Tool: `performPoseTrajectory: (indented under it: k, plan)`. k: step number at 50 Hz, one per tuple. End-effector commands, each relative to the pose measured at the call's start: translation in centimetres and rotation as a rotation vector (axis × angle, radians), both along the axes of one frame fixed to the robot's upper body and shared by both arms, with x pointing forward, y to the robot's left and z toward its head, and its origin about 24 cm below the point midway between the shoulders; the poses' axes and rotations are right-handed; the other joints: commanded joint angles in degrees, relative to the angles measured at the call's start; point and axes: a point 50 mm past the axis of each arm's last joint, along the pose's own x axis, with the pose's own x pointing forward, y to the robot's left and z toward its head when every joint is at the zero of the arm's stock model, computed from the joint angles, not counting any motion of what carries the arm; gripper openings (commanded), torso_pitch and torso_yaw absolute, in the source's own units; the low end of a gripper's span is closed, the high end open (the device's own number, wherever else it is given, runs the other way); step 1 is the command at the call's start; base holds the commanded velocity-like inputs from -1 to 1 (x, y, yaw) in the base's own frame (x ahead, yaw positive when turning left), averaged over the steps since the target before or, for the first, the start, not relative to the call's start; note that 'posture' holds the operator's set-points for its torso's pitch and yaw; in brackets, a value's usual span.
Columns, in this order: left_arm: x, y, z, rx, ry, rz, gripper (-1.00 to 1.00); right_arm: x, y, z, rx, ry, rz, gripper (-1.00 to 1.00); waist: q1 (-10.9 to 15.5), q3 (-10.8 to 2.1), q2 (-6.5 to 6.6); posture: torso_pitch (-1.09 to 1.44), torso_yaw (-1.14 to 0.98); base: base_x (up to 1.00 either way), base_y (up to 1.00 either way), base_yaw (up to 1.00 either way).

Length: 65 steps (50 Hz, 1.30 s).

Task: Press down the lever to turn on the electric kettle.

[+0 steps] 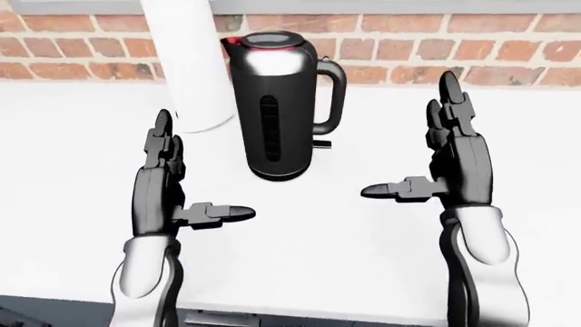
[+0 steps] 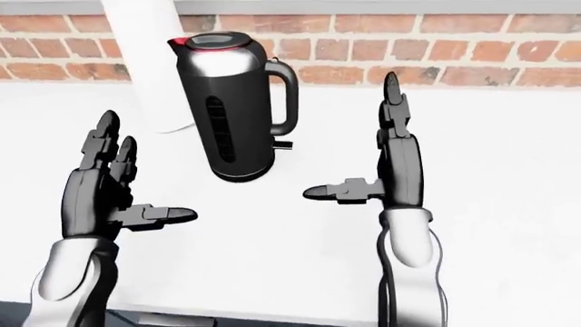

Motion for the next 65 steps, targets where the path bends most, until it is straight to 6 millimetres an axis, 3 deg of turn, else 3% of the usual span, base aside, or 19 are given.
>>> performPoseTrajectory:
  k: [1, 4, 6, 7, 9, 11, 15, 25, 33, 44, 50, 55, 60, 65]
  plan:
    - [-0.5, -0.4, 1.6, 0.01, -0.099, -0.022, 1.0, 0.1, 0.8, 0.7, -0.001, -0.039, 0.037, 1.0, 0.5, -1.03, 0.76, 0.0, 0.0, 0.07, 0.0, 0.0]
    - [-0.5, -0.4, 1.6, 0.008, -0.098, -0.022, 1.0, 0.1, 0.8, 0.7, -0.002, -0.039, 0.035, 1.0, 0.37, -1.62, -1.58, 0.0, 0.0, 0.03, 0.0, 0.0]
    - [-0.5, -0.4, 1.5, 0.008, -0.097, -0.022, 1.0, 0.2, 0.9, 0.8, -0.004, -0.037, 0.036, 1.0, 1.04, -0.28, -3.25, 0.0, 0.0, 0.03, 0.0, 0.0]
    - [-0.5, -0.5, 1.5, 0.008, -0.097, -0.022, 1.0, 0.2, 1.0, 0.8, -0.006, -0.038, 0.04, 1.0, 1.39, 0.51, -4.96, 0.0, 0.0, 0.03, 0.0, 0.0]
    - [-0.5, -0.5, 1.5, 0.008, -0.096, -0.023, 1.0, 0.4, 0.9, 0.9, -0.012, -0.037, 0.032, 1.0, 1.17, 1.24, -3.69, 0.0, 0.0, 0.03, 0.0, 0.0]
    - [-0.5, -0.4, 1.4, 0.007, -0.098, -0.022, 1.0, 0.7, 0.8, 1.3, -0.01, -0.034, 0.018, 1.0, 0.97, 0.53, -3.41, 0.0, 0.0, 0.0, 0.0, 0.0]
    - [-0.5, -0.3, 1.3, 0.004, -0.097, -0.021, 1.0, 1.5, 0.4, 2.2, -0.018, -0.043, 0.002, 1.0, 0.34, 0.29, -1.71, 0.0, 0.0, 0.0, 0.0, 0.0]
    - [-0.5, -0.1, 1.1, 0.0, -0.098, -0.018, 1.0, 2.9, 0.1, 4.2, -0.068, -0.061, -0.007, 1.0, 0.57, -0.36, -3.43, 0.0, 0.0, 0.0, 0.0, 0.0]
    - [-0.3, -0.2, 1.1, 0.0, -0.097, -0.021, 1.0, 4.4, -0.2, 5.2, -0.095, -0.035, -0.018, 1.0, 0.96, 0.08, -4.25, 0.0, 0.0, 0.0, 0.0, 0.0]
    - [-0.2, -0.5, 1.6, 0.009, -0.099, -0.028, 1.0, 7.4, -0.7, 7.2, -0.149, -0.022, -0.038, 1.0, 0.62, -0.18, -2.84, 0.0, 0.0, 0.0, 0.0, 0.0]
    - [0.0, -0.3, 1.3, 0.008, -0.094, -0.024, 1.0, 9.6, -0.5, 7.9, -0.182, -0.007, -0.057, 1.0, 0.5, -0.4, -2.9, 0.0, 0.0, 0.0, 0.0, 0.0]
    - [0.1, -0.2, 1.2, 0.005, -0.094, -0.022, 1.0, 11.4, -0.7, 7.4, -0.198, 0.041, -0.103, 1.0, 0.51, -0.57, -2.84, 0.0, 0.0, 0.0, 0.0, 0.0]
    - [0.0, 0.1, 0.9, 0.002, -0.092, -0.014, 1.0, 12.8, 0.3, 7.7, -0.208, 0.047, -0.083, 1.0, 0.51, -0.92, -2.87, 0.0, 0.0, 0.0, 0.0, 0.0]
    - [-0.1, 0.3, 0.7, -0.001, -0.091, -0.009, 1.0, 13.9, 1.2, 6.7, -0.222, 0.08, -0.031, 1.0, 0.53, -1.32, -2.7, 0.0, 0.0, 0.0, 0.0, 0.0]
